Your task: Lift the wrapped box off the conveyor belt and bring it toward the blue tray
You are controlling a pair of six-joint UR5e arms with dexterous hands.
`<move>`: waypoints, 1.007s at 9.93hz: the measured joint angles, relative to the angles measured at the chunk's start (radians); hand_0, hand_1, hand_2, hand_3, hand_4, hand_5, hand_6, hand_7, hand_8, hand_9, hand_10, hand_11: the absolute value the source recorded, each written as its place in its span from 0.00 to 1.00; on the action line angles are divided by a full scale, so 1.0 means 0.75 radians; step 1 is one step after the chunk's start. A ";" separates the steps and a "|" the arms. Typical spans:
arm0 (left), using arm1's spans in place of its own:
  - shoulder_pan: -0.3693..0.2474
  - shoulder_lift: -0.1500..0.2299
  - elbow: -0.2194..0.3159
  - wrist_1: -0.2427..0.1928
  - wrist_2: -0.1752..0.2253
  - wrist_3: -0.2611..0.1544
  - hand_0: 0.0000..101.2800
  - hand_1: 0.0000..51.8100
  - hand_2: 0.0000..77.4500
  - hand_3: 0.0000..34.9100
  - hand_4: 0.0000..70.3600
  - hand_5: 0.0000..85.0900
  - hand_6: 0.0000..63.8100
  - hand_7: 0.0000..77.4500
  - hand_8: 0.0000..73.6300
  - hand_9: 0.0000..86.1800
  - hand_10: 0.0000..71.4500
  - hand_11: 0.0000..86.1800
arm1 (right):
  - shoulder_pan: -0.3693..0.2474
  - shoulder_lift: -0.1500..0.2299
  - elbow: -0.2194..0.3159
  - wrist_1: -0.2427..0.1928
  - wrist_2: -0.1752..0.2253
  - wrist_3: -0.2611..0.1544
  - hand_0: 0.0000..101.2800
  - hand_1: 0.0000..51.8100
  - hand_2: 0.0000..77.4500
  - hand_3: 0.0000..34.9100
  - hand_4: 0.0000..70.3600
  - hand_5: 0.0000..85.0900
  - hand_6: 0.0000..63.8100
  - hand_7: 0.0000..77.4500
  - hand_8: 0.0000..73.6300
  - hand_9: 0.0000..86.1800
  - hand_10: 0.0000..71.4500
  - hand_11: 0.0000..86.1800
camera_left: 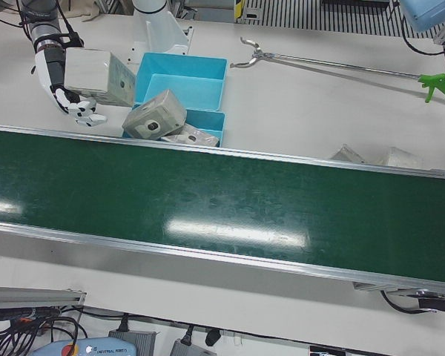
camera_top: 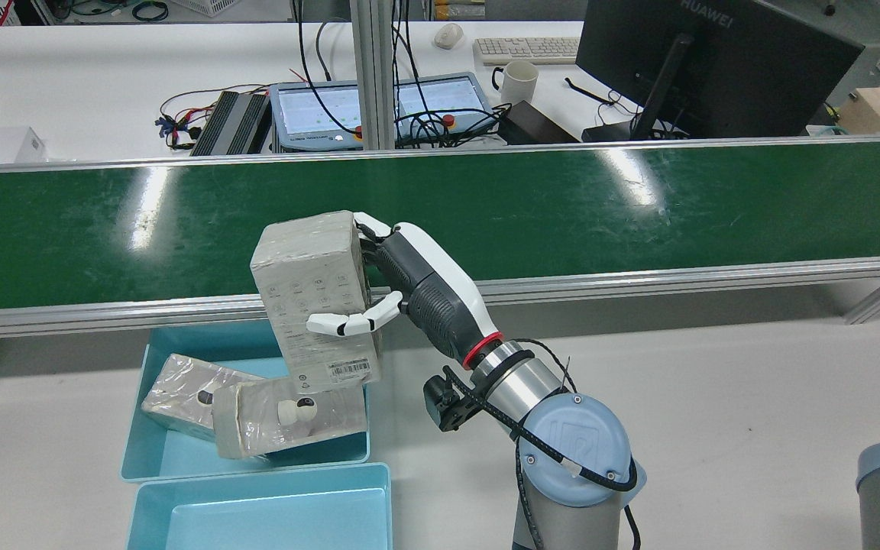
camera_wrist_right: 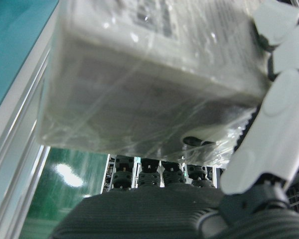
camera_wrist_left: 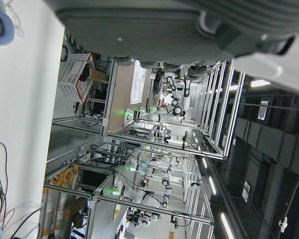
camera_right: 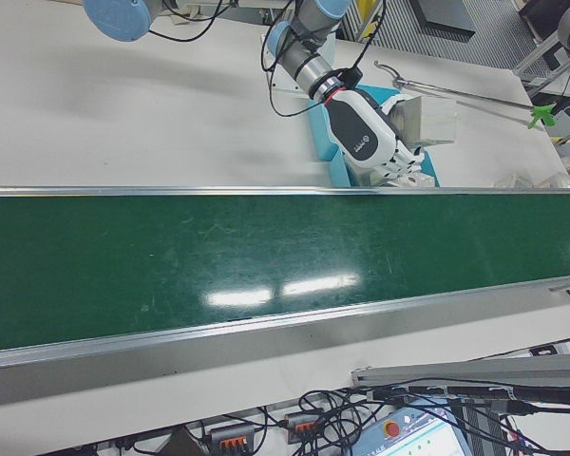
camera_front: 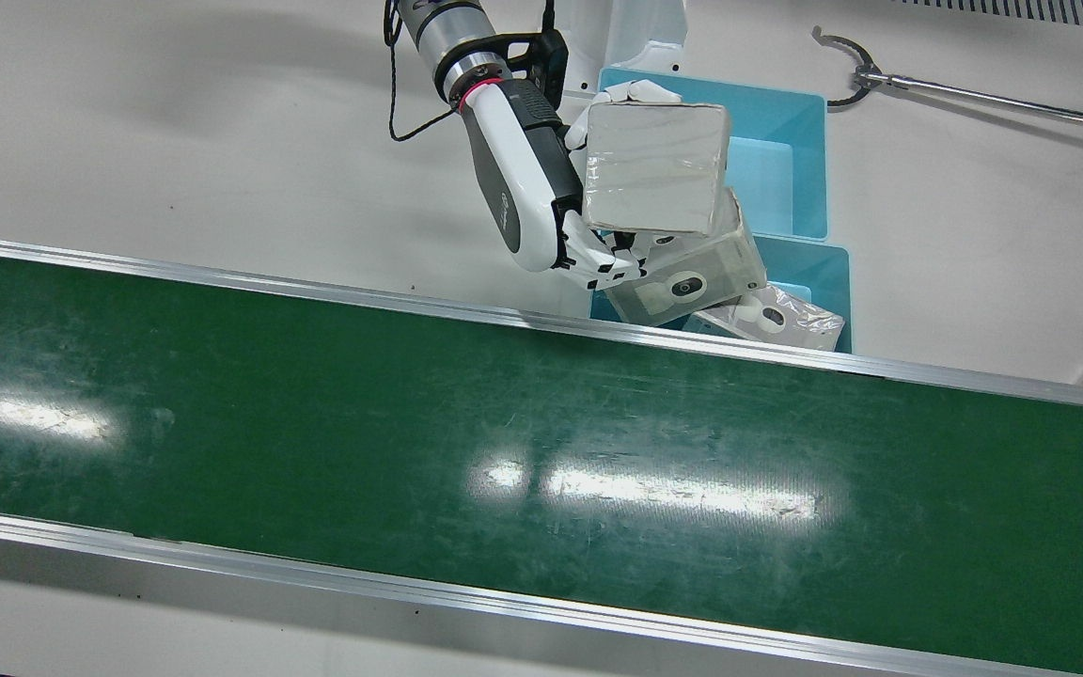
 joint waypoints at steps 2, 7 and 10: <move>0.000 0.000 0.000 0.000 0.000 0.000 0.00 0.00 0.01 0.00 0.00 0.01 0.01 0.01 0.01 0.00 0.01 0.01 | -0.001 -0.022 0.002 0.000 -0.028 0.024 0.45 0.34 0.46 0.00 0.11 0.43 0.18 0.54 0.29 0.03 0.00 0.32; 0.000 0.000 0.000 0.000 0.000 0.000 0.00 0.00 0.01 0.00 0.00 0.01 0.01 0.01 0.01 0.00 0.01 0.01 | 0.002 -0.045 0.003 -0.001 -0.061 0.069 0.46 0.21 0.03 0.00 0.14 0.07 0.00 0.16 0.00 0.01 0.00 0.02; 0.000 0.000 0.000 0.000 0.000 0.000 0.00 0.00 0.01 0.00 0.00 0.01 0.01 0.01 0.01 0.01 0.00 0.01 | 0.033 -0.023 0.011 0.000 -0.058 0.071 0.47 0.23 0.02 0.04 0.16 0.08 0.06 0.17 0.00 0.01 0.00 0.02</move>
